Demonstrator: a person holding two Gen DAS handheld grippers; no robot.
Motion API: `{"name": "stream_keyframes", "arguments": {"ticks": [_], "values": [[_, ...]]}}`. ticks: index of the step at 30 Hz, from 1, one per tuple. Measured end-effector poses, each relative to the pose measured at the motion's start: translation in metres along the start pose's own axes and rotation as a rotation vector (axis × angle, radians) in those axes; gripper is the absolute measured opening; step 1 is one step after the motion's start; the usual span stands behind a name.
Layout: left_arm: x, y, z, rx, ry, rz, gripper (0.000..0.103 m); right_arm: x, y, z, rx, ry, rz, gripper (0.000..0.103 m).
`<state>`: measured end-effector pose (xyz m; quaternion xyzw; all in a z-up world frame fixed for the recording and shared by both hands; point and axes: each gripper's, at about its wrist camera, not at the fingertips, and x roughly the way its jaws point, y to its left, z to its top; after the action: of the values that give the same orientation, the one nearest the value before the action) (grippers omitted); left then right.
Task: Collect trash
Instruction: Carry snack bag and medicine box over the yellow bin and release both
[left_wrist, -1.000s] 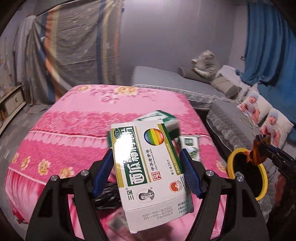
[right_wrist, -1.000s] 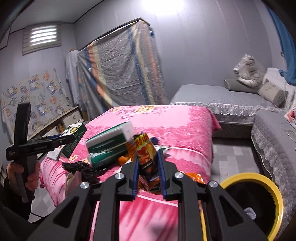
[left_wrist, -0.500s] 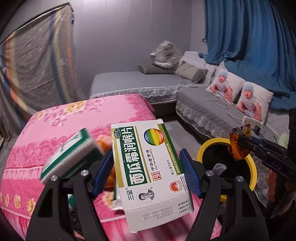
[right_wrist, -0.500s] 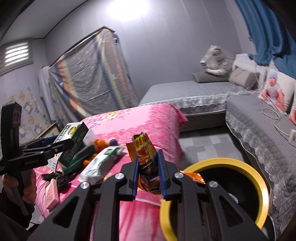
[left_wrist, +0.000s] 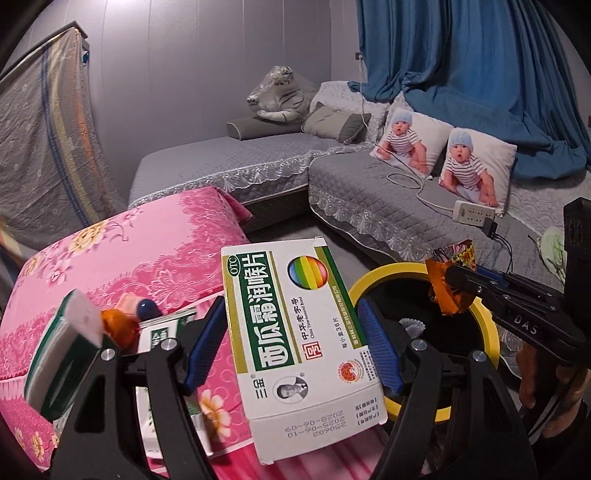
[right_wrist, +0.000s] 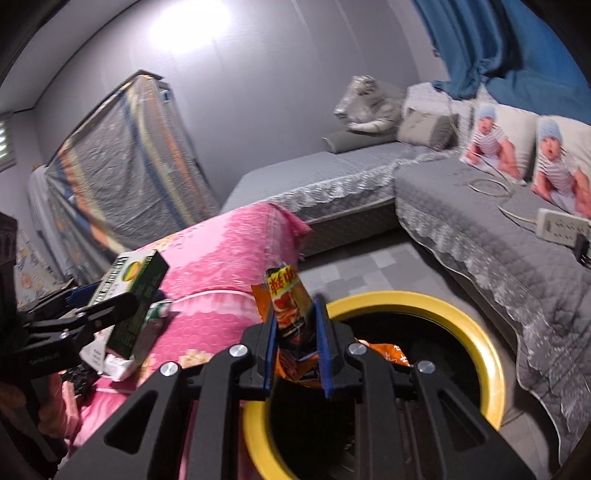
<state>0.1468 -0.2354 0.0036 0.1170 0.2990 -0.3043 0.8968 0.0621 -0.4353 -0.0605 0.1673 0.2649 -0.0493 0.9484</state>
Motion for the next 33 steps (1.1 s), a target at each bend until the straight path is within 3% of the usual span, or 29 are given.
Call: {"name": "stream_keyframes", "arguments": {"ticks": [11, 28, 33], "values": [[0.031, -0.041, 0.001, 0.057, 0.011, -0.028, 0.068, 0.019, -0.05, -0.016, 0.129, 0.059, -0.129, 0.017], [0.07, -0.071, -0.007, 0.047, 0.064, -0.107, 0.069, 0.025, -0.079, -0.026, 0.221, 0.106, -0.186, 0.018], [0.076, -0.067, -0.01, 0.029, 0.08, -0.102, 0.073, 0.022, -0.084, -0.025, 0.251, 0.107, -0.199, 0.029]]}}
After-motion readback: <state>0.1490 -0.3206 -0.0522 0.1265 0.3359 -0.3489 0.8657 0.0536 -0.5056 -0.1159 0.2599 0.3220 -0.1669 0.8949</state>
